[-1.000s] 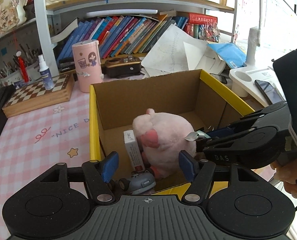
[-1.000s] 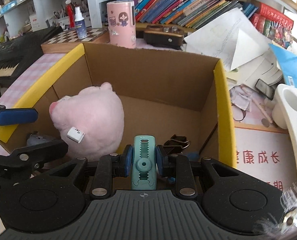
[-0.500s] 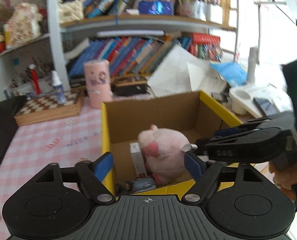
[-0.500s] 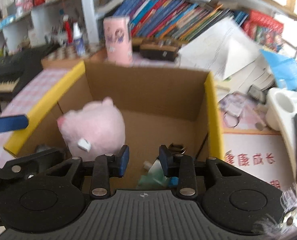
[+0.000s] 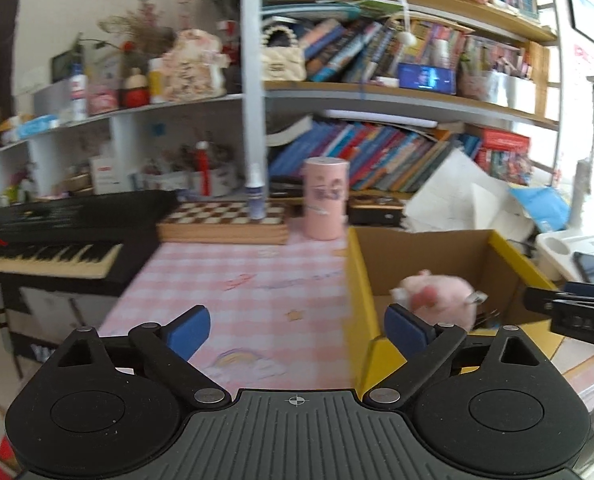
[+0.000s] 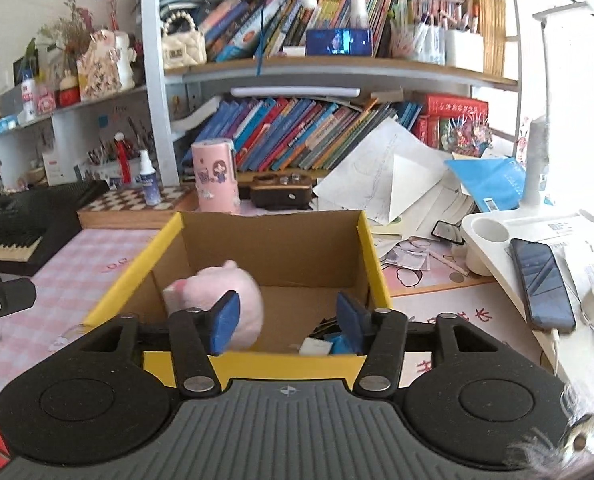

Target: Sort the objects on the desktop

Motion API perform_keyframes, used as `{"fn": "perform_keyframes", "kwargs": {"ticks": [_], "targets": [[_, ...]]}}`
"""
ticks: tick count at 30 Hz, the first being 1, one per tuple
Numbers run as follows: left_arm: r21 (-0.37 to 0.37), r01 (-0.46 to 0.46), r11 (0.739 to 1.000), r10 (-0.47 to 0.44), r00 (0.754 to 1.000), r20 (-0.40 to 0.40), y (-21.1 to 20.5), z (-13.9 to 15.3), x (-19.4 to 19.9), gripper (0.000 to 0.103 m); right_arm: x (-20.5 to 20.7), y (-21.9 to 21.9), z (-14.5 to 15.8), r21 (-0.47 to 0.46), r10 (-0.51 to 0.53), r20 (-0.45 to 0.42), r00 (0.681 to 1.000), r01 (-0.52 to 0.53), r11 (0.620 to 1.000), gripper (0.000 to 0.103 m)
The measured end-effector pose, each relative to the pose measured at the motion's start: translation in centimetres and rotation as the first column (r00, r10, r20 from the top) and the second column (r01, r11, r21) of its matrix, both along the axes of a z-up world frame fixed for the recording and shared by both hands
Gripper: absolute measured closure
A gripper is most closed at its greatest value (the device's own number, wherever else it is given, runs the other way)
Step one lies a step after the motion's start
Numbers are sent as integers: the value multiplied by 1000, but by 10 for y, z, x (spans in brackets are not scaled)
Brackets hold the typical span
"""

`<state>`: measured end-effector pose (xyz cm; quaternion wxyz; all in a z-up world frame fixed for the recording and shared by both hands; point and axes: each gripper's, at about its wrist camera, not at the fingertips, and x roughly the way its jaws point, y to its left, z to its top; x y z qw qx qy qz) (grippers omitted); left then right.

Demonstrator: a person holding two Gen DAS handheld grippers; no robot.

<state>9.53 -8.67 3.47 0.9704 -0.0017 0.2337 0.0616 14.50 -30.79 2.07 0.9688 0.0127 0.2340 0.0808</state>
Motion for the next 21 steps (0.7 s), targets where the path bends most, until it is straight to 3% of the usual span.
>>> {"fn": "perform_keyframes", "kwargs": {"ticks": [10, 21], "targets": [[-7, -15, 1000, 15, 1000, -22, 25, -8, -55, 6, -68, 43, -4, -28, -11, 4, 1000, 11, 1000, 36], [-30, -16, 999, 12, 994, -107, 52, -19, -96, 6, -127, 76, -14, -44, -63, -66, 996, 60, 997, 16]]}}
